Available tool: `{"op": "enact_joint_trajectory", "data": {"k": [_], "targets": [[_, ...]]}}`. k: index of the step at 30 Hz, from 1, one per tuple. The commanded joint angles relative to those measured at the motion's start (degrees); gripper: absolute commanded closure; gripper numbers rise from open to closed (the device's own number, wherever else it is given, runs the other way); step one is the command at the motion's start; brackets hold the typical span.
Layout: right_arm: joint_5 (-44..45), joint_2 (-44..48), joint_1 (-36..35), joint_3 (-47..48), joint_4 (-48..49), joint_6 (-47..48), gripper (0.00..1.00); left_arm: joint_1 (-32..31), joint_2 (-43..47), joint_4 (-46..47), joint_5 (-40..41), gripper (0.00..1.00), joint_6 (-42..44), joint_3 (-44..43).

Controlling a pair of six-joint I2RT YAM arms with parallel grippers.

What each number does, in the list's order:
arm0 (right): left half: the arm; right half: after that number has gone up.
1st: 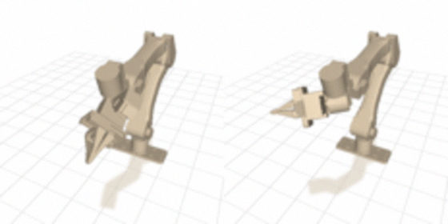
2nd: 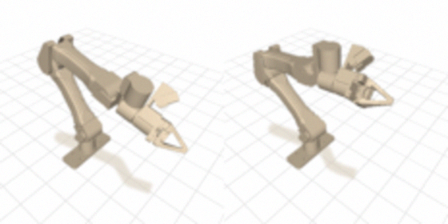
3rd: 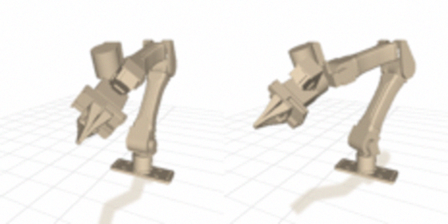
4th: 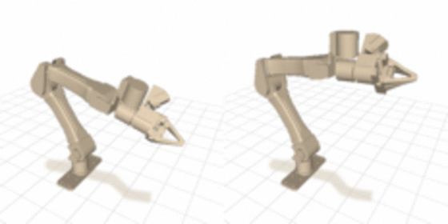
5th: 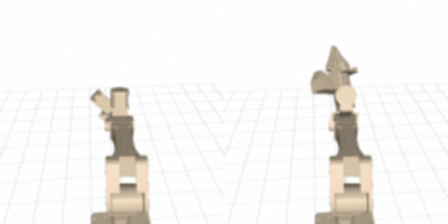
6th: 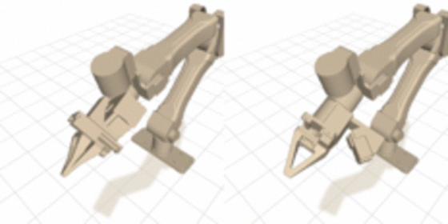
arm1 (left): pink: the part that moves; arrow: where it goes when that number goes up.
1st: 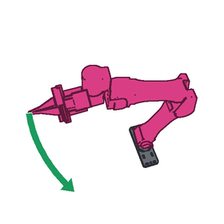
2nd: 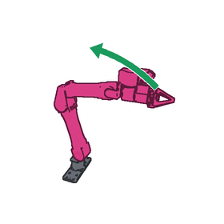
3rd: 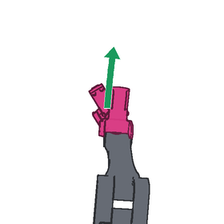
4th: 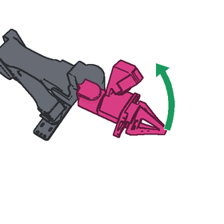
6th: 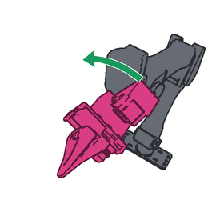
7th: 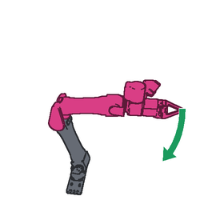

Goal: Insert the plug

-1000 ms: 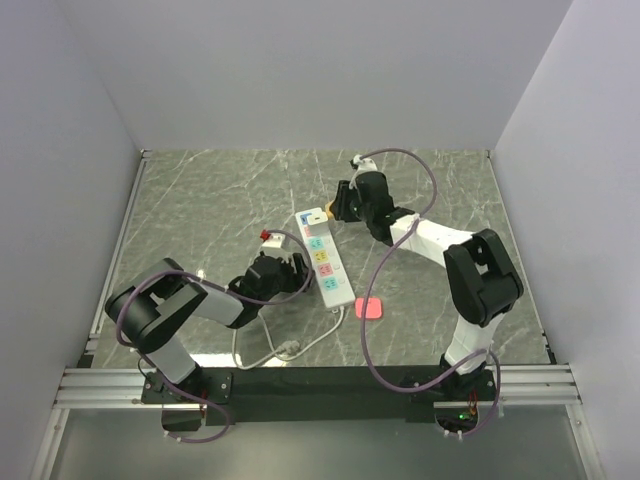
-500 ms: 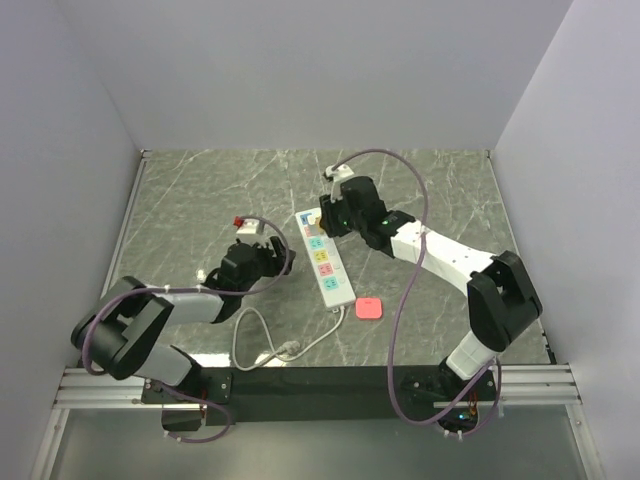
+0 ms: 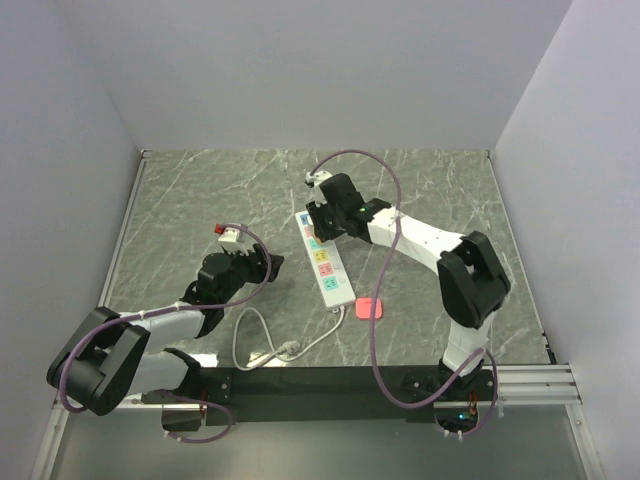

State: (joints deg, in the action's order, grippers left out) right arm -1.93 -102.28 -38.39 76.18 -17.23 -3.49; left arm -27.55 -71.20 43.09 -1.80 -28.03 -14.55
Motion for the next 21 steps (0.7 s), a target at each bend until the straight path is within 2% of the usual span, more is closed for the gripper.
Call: {"op": "enact_joint_trajectory", "data": {"k": [1, 9, 21], "targets": [[1.32, -3.97, -0.1, 6.33, -3.68, 1.03, 1.0, 0.48, 1.5, 2.26, -1.89, 0.27, 1.22, 0.66], [3.95, -8.28, -0.19, 11.35, -7.63, 0.67, 1.0, 1.18, 1.68, 2.61, -2.85, 0.27, 1.05, 1.01], [4.22, -6.88, -0.28, 11.09, -8.96, -0.55, 1.0, 1.36, 1.5, 2.96, -3.29, 0.27, 0.96, 1.19]]}}
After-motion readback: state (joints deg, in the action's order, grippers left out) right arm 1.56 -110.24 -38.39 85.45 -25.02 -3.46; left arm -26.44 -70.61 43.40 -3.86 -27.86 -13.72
